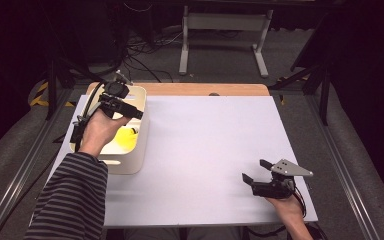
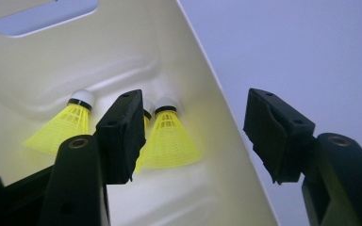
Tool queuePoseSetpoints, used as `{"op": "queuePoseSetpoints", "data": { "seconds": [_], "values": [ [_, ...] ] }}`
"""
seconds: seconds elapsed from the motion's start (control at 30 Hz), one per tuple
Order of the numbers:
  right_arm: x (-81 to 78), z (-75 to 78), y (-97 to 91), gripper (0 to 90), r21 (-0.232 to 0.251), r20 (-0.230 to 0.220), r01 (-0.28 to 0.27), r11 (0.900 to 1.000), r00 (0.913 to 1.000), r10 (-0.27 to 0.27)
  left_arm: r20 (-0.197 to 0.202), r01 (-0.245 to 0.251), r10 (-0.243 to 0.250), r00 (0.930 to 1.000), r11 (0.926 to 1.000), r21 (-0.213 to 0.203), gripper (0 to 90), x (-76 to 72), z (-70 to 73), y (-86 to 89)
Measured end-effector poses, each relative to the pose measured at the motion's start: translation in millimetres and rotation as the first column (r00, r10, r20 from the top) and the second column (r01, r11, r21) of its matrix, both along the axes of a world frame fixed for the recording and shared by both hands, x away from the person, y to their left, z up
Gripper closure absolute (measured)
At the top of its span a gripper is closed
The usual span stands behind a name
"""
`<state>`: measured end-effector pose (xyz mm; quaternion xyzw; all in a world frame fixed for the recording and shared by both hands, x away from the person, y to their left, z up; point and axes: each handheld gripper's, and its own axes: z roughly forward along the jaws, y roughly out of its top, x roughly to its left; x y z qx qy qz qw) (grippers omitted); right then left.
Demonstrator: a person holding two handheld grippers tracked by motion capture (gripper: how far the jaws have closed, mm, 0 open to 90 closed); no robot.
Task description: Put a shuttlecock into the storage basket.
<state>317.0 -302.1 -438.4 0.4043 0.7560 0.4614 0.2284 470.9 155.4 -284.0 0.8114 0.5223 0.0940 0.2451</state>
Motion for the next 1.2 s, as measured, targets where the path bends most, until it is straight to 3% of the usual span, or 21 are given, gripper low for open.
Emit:
{"op": "queuePoseSetpoints", "data": {
  "seconds": [0.37,0.47,0.97,1.2],
  "values": [
    [0.1,-0.2,0.3,14.8,0.001,-0.002,-0.002,1.0,1.0,0.002,0.01,0.026,-0.026,0.9996,0.9996,-0.011,39.5,-1.4,2.7,-13.2],
    [0.0,-0.2,0.4,14.8,0.0,-0.002,-0.002,1.0,1.0,0.002,0.011,0.027,-0.027,0.9996,0.9996,0.014,39.5,-2.3,2.6,-17.0],
    [-0.6,0.2,0.3,14.7,0.003,0.0,-0.006,1.0,1.0,0.006,0.015,0.077,-0.077,0.9969,0.9969,-0.017,39.7,-7.3,5.4,-35.3],
    [-0.6,0.2,0.3,14.7,0.004,0.0,-0.005,1.0,1.0,0.005,0.02,0.098,-0.098,0.995,0.9951,-0.012,39.7,-9.8,3.9,-43.0]
  ]
}}
